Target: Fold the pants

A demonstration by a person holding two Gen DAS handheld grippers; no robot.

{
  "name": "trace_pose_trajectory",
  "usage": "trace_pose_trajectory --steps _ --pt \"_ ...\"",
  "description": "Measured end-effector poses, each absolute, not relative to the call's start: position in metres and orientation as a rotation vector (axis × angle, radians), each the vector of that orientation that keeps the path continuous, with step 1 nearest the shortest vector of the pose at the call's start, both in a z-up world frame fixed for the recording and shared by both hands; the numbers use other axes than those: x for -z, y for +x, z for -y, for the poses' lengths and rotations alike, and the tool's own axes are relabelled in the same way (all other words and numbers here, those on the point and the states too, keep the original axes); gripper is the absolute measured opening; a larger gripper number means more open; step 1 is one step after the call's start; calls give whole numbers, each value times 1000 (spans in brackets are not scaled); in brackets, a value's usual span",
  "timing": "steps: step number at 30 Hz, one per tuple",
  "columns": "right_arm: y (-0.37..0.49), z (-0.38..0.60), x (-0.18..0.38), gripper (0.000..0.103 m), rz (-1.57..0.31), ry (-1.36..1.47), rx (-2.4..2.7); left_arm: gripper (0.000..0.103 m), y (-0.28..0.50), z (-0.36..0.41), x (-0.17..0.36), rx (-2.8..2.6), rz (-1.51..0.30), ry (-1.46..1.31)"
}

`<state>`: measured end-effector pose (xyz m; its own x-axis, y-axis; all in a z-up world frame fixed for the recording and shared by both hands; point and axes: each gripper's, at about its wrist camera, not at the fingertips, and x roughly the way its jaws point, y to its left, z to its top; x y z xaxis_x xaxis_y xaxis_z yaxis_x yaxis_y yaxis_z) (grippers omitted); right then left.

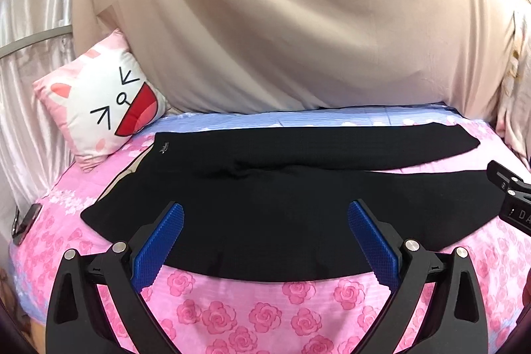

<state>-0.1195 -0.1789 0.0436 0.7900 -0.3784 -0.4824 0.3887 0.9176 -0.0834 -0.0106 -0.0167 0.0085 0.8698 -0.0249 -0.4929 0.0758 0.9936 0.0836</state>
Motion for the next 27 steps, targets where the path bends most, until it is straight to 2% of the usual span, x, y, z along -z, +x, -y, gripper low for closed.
trace_pose_trajectory --steps 7,11,27 --pt "-113 180 -46 98 -508 23 412 96 -4 18 -1 14 -544 107" --pt "-111 182 -45 98 -505 27 412 97 9 30 6 76 -642 199" --pt "-106 187 -46 98 -508 25 419 97 6 23 1 42 -535 73"
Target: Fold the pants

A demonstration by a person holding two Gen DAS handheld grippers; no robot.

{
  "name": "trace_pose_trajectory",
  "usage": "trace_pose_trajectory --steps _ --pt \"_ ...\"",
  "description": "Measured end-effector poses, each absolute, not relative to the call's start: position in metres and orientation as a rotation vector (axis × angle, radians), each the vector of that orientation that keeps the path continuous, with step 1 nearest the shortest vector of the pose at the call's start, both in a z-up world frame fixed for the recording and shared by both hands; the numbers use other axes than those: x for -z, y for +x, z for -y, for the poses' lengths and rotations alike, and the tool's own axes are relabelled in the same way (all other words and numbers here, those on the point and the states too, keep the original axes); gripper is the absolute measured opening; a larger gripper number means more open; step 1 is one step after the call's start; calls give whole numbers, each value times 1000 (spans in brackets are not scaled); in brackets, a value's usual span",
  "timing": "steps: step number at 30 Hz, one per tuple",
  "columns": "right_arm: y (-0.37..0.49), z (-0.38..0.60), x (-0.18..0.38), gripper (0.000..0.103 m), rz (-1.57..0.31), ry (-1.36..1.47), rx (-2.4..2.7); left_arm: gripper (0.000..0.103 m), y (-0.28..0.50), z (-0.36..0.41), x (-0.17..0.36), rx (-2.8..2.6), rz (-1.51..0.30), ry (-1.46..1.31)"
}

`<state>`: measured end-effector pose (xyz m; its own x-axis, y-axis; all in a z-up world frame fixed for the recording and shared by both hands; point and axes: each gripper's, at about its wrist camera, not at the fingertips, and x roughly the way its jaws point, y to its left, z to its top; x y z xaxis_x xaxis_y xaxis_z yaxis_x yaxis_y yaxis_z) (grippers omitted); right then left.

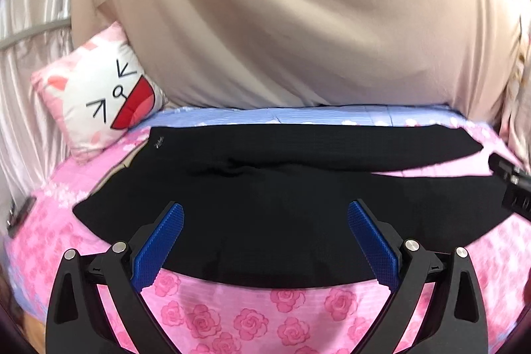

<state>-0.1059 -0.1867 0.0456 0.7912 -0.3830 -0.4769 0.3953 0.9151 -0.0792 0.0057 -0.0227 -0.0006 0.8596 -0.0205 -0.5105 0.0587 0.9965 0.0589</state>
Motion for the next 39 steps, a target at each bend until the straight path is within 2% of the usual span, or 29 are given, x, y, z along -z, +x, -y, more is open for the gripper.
trace_pose_trajectory --steps 4,11,20,28,39 --pt "-106 188 -46 98 -505 23 418 97 14 27 -3 33 -567 163" --pt "-107 186 -46 98 -501 21 416 97 5 27 -8 14 -519 177" --pt "-107 185 -47 98 -503 22 417 98 2 13 -12 -11 -451 58" --pt "-107 184 -47 98 -503 17 412 98 11 18 -10 -21 -527 134" --pt "-107 185 -46 98 -503 15 410 98 9 18 -12 -4 -513 143"
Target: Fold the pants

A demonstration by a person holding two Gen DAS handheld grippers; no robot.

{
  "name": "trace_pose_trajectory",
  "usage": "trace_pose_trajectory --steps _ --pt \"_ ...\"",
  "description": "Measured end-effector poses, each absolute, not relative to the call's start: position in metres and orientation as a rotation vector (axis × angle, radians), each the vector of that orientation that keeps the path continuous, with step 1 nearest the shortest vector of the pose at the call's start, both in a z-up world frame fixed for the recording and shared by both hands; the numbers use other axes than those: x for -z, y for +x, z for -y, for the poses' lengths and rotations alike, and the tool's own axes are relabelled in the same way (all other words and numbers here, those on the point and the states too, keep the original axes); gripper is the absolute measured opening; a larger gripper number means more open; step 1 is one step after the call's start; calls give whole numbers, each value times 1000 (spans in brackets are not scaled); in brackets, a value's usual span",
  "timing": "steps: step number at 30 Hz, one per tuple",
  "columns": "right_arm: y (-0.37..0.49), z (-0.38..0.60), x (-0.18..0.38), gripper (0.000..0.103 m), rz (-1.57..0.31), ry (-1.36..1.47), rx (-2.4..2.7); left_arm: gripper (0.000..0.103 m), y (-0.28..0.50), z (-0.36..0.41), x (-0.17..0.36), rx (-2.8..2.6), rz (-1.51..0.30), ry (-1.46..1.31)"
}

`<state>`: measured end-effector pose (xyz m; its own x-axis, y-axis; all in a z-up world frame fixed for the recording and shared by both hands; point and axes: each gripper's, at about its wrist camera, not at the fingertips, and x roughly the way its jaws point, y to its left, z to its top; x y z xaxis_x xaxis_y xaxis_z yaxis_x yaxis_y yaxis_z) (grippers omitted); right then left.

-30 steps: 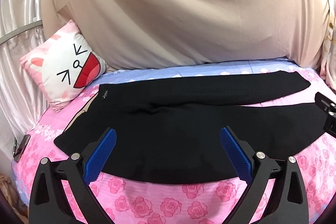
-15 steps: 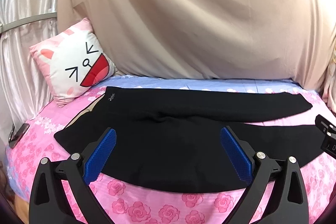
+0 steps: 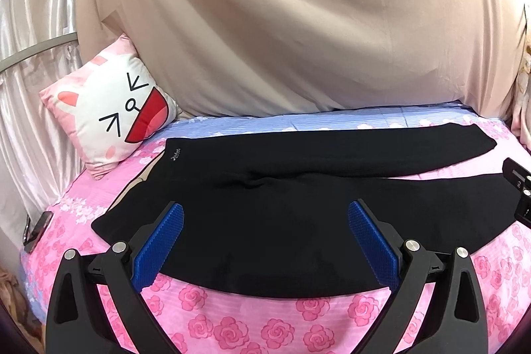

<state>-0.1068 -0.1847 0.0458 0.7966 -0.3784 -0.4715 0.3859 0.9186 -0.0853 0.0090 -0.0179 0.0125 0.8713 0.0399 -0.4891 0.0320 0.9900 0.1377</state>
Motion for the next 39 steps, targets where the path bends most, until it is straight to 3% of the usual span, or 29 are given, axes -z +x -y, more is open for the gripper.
trace_pose_trajectory --steps 19,30,34,39 --pt "-104 184 -46 98 -502 24 390 98 5 17 -19 4 -415 83" --pt "-96 190 -47 98 -509 -6 377 98 19 16 -19 -1 -487 134" --pt "-58 255 -56 98 -534 -101 439 98 76 -38 -42 -72 -472 125" --pt "2 398 -61 98 -606 48 549 98 200 -140 -49 -192 -568 83"
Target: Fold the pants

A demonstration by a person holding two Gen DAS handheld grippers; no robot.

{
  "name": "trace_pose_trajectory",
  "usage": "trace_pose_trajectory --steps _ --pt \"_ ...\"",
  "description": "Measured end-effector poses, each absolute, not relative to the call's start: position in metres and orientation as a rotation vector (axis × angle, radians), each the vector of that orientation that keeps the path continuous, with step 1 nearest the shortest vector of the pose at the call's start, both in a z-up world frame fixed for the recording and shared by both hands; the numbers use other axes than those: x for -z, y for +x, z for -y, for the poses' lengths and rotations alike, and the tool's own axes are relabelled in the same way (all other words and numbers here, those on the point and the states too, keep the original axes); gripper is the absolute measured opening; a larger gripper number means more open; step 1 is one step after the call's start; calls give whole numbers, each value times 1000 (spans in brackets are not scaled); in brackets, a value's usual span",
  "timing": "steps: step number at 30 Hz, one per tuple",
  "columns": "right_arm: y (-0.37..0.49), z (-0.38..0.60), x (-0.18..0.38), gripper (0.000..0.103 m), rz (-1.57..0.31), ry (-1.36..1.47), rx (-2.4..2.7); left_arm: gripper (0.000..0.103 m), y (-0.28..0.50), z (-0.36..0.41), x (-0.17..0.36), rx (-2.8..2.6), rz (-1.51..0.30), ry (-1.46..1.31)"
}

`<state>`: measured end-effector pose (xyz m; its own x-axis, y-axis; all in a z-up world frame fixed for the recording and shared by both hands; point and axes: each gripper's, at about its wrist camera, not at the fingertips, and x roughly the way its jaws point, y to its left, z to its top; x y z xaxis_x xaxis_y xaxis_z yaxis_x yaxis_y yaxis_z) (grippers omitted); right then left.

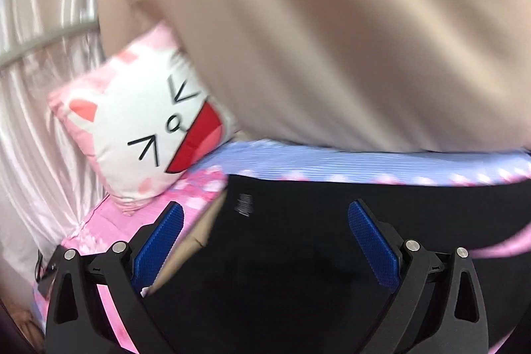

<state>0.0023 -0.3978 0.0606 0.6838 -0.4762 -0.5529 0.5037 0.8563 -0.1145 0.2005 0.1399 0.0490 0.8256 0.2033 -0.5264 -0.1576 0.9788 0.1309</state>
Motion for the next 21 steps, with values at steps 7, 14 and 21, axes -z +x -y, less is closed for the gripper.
trace_pose_trajectory --steps 7,14,21 --pt "104 522 -22 98 -854 165 459 97 349 -210 23 -301 -873 160" --pt "165 555 20 98 -998 145 424 97 398 -223 66 -276 -988 127" --pt "191 569 37 91 -1015 183 418 98 417 -218 81 -226 -1007 94"
